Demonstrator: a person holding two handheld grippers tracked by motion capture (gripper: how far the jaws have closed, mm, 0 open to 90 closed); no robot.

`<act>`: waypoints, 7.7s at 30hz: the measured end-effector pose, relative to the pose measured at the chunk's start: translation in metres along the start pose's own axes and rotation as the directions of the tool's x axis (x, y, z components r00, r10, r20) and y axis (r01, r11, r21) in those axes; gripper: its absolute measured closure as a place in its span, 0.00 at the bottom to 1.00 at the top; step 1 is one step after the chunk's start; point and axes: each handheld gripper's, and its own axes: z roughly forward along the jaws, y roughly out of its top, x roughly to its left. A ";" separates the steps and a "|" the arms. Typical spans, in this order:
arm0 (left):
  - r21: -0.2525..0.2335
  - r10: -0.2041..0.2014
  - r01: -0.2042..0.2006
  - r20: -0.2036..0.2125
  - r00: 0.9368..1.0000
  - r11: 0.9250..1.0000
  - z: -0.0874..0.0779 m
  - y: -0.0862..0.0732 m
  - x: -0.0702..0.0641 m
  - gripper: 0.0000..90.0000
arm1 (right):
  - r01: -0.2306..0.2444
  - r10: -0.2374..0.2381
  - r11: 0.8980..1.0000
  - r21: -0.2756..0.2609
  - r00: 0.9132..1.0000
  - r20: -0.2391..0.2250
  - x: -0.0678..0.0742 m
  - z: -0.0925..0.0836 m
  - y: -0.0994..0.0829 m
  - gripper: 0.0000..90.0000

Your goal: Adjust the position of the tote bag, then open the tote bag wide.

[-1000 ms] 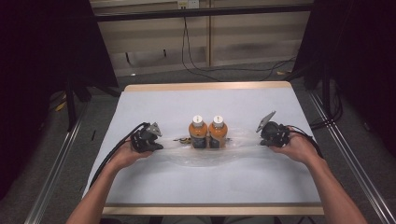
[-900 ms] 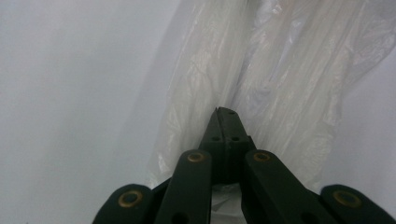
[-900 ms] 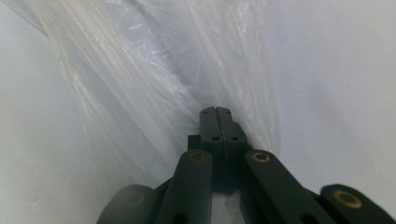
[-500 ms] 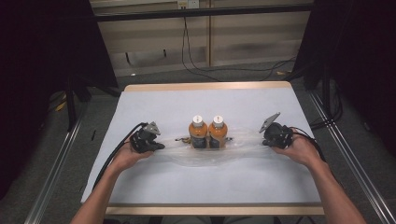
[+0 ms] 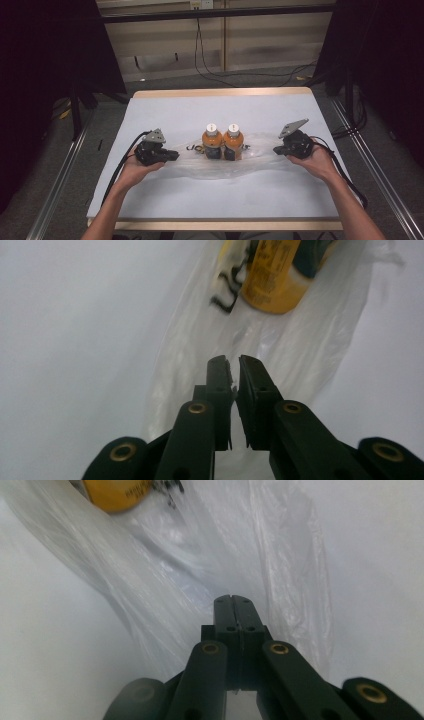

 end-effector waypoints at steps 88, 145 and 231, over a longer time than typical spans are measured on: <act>-0.062 0.068 -0.065 0.053 0.996 0.996 0.106 0.036 -0.089 0.97 | -0.091 0.063 0.991 -0.098 0.964 -0.258 0.012 0.096 0.082 1.00; 0.017 0.123 -0.129 0.187 0.975 0.992 0.095 0.025 -0.111 1.00 | -0.238 0.230 0.968 -0.074 0.968 -0.098 -0.009 0.126 0.113 1.00; -0.263 0.013 0.009 0.080 0.997 0.965 0.033 0.025 -0.086 0.57 | -0.234 0.213 0.883 -0.406 0.972 -0.098 0.005 0.004 0.070 0.41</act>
